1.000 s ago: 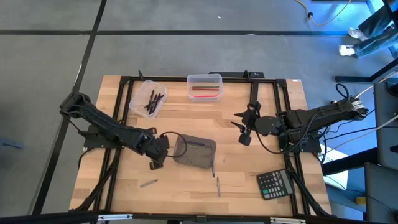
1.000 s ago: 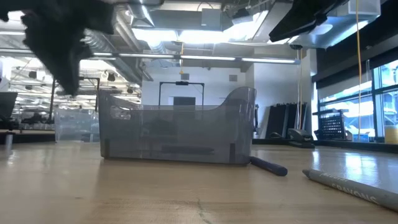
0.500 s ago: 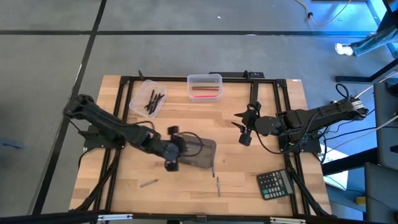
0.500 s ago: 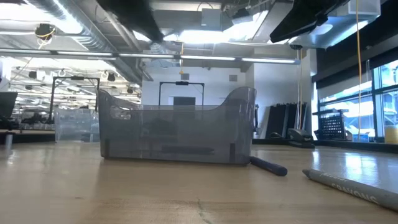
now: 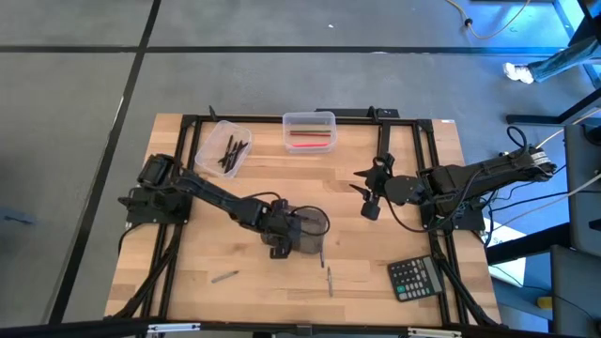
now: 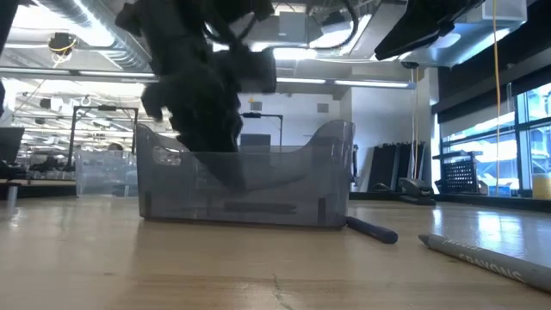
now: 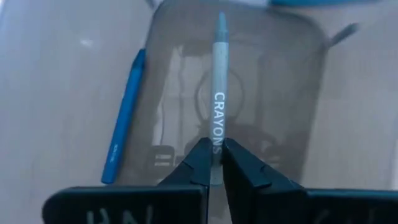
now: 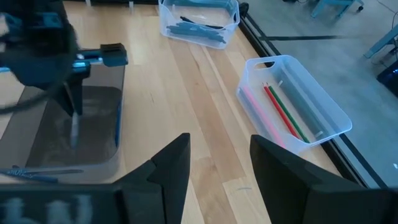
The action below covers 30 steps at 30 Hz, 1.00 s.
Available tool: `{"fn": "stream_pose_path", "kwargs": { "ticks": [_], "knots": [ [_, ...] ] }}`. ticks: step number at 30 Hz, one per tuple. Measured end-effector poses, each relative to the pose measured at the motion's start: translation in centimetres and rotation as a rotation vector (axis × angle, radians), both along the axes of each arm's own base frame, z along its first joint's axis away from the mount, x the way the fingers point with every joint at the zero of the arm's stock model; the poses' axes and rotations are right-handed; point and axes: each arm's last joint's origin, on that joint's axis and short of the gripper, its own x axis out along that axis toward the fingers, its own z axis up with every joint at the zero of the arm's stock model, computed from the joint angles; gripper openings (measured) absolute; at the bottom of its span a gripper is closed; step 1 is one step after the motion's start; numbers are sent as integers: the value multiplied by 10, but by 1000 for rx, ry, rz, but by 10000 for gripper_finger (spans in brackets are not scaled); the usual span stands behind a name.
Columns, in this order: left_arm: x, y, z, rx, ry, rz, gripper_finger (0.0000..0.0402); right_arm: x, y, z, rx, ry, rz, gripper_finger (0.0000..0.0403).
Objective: Sort crayons/erasers/pens/pencils in bins
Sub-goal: Put the gray crayon into the black bin
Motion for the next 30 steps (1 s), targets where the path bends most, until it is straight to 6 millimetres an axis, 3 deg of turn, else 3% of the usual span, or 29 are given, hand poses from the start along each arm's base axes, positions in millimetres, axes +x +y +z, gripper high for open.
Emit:
{"fn": "stream_pose_path", "kwargs": {
  "ticks": [15,19,23,26,30],
  "knots": [
    [-2,8,2,48,8,62,103,0,0,0,3,4,-2,171],
    [-5,5,26,52,27,60,105,-1,0,-1,15,11,-12,171],
    [-4,-7,63,82,36,40,105,-2,0,-2,16,17,-15,171],
    [-5,-20,88,79,40,51,104,-2,0,-2,18,18,-13,171],
    [-23,-48,104,4,122,133,104,-2,0,-2,26,22,-1,171]
  ]
}}
